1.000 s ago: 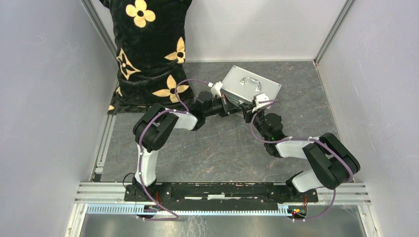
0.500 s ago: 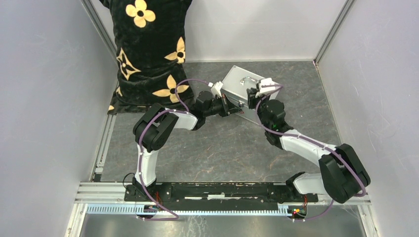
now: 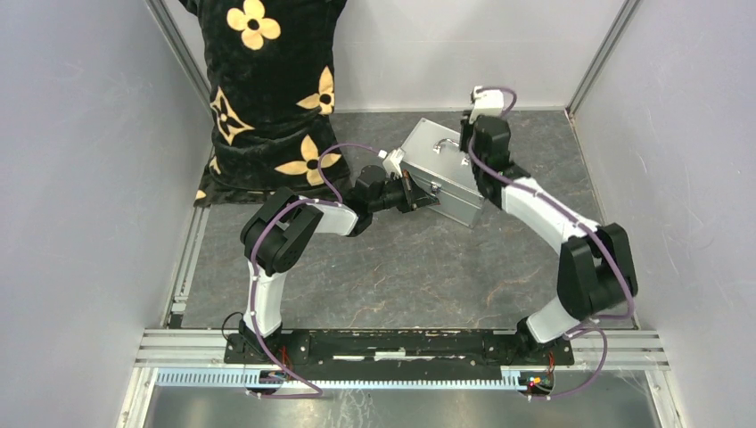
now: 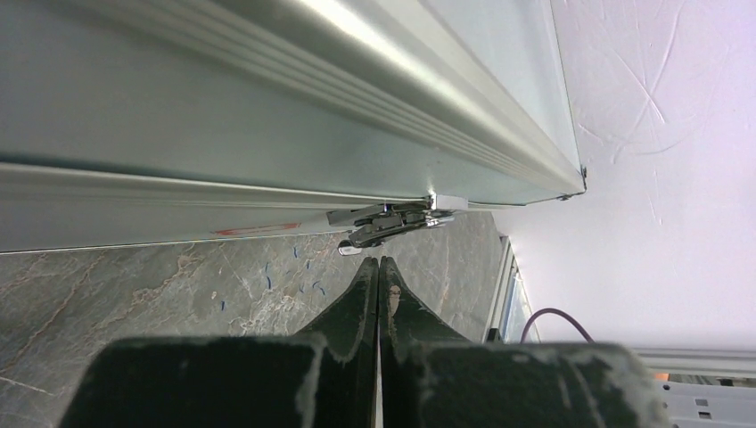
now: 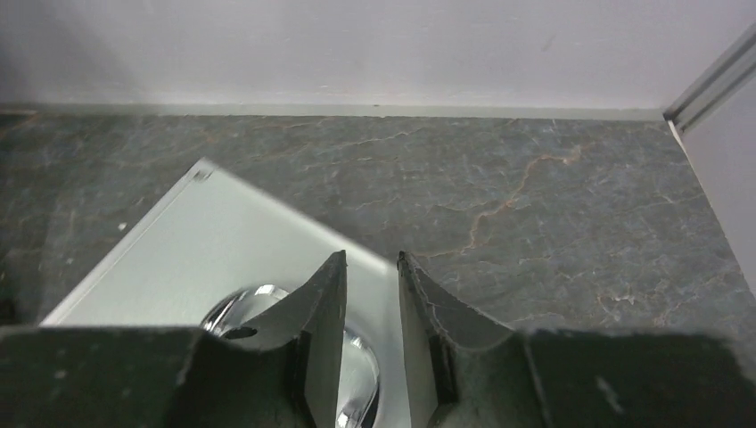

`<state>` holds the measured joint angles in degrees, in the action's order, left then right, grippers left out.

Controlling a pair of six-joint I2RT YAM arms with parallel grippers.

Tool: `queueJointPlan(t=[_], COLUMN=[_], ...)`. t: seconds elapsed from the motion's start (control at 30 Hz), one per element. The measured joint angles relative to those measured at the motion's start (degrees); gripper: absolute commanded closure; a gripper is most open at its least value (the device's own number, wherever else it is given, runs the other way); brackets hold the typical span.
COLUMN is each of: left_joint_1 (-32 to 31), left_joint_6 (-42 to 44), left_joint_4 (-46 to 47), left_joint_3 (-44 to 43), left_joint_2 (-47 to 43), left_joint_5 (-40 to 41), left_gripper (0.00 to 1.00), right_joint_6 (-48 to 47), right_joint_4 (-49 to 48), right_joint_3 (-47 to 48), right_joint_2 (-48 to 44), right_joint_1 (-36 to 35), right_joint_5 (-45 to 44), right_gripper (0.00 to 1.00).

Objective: Organize the medicine kit
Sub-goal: Close the medicine box at the center of the board.

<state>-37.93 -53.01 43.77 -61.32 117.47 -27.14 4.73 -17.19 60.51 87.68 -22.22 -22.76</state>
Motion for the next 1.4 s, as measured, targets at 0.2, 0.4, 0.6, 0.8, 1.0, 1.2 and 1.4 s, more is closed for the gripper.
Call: queueJointPlan(t=[0.2,0.4,0.6,0.8,1.0,1.2,1.4], left_joint_1=[0.0,0.0,0.0,0.0,0.0,-0.2,-0.5], left_joint_6=[0.1,0.9,1.1,1.7,1.7,2.1,3.1], left_joint_4=[-1.1,-2.0,-3.6,-4.8,-6.1,-8.4,-10.8], left_joint_3=[0.0,0.0,-0.6,-0.9,-1.0,-0.4,0.3], left_joint_2=[-0.4,-0.6,-0.9,-1.0,-1.8,-4.2,-6.6], left_joint_5=[0.0,0.1,0.2,0.7,1.3,1.4,1.3], left_gripper=[0.98,0.98,0.98,0.98,0.98,0.98,0.98], right_joint_6=[5.5,8.8,9.1,8.6,8.0,7.8,7.5], right_joint_4=[15.2,30.9,41.5,47.3,46.6,43.0,40.7], right_joint_3=[18.8,37.0,45.1,45.2,42.8,35.0,28.9], right_joint_2=[9.7,21.8,30.1,32.0,31.6,28.1,25.1], right_joint_1=[8.4,16.3,19.0,18.8,18.7,19.5,19.6], right_joint_5=[6.5,19.1,28.5,33.3,36.3,37.4,38.1], right_gripper=[0.72,0.75,0.75,0.77,0.77,0.79,0.8])
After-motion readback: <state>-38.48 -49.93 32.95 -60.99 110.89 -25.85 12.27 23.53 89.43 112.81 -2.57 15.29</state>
